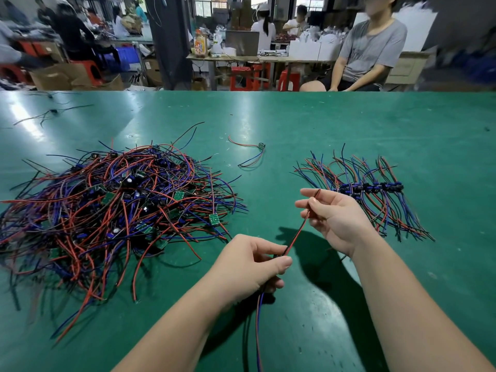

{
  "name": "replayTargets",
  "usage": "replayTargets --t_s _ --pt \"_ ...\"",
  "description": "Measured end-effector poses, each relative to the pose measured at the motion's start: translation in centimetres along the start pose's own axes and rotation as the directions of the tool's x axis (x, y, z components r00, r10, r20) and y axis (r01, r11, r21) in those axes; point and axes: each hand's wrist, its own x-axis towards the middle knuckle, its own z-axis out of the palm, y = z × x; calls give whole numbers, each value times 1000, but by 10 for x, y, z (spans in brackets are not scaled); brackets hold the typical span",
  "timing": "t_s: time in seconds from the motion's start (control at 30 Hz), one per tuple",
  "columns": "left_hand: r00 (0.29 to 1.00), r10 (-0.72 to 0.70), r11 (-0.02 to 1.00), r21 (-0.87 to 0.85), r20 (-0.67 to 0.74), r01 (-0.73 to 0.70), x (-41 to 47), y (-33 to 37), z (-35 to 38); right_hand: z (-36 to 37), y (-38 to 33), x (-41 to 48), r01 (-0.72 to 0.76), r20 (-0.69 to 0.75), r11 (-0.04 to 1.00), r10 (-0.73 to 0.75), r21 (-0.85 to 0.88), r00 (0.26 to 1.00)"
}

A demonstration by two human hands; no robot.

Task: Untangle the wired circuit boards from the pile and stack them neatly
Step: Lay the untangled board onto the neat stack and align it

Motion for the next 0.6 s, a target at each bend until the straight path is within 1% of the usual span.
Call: replayTargets --t_s 0.13,0.23,0.3,0.37,0.43,0.47,0.5,0.53,0.57,0.6 --pt "1000 16 1000 5 7 -16 0 0 -1 7 3 0 52 -59 998 -55 -47 997" --pt "999 -1 999 34 40 0 0 1 -3 9 6 2 48 -146 990 -68 -132 987" --pt "998 -19 995 96 66 12 -2 2 -6 11 7 2 32 -194 986 -64 -163 979" --pt "995 -11 986 166 101 -6 -3 5 -11 13 10 2 11 -187 994 -32 -108 982" --pt "992 22 985 168 127 -44 -6 12 -17 15 11 2 -37 -116 999 35 -8 993" --pt "989 43 993 105 143 -58 -7 17 -21 15 10 3 -81 -71 997 82 18 994" --pt "985 68 998 -8 157 -67 -8 21 -24 14 10 2 -125 -26 992 125 10 992" --pt "982 99 986 -151 162 -75 -10 25 -27 14 10 -2 -152 21 988 153 -35 988" --pt "979 140 951 -295 151 -91 -10 28 -30 14 10 -6 -144 79 984 153 -108 985" --pt "977 178 902 -417 118 -113 -9 30 -31 16 11 -11 -100 169 979 130 -175 977"
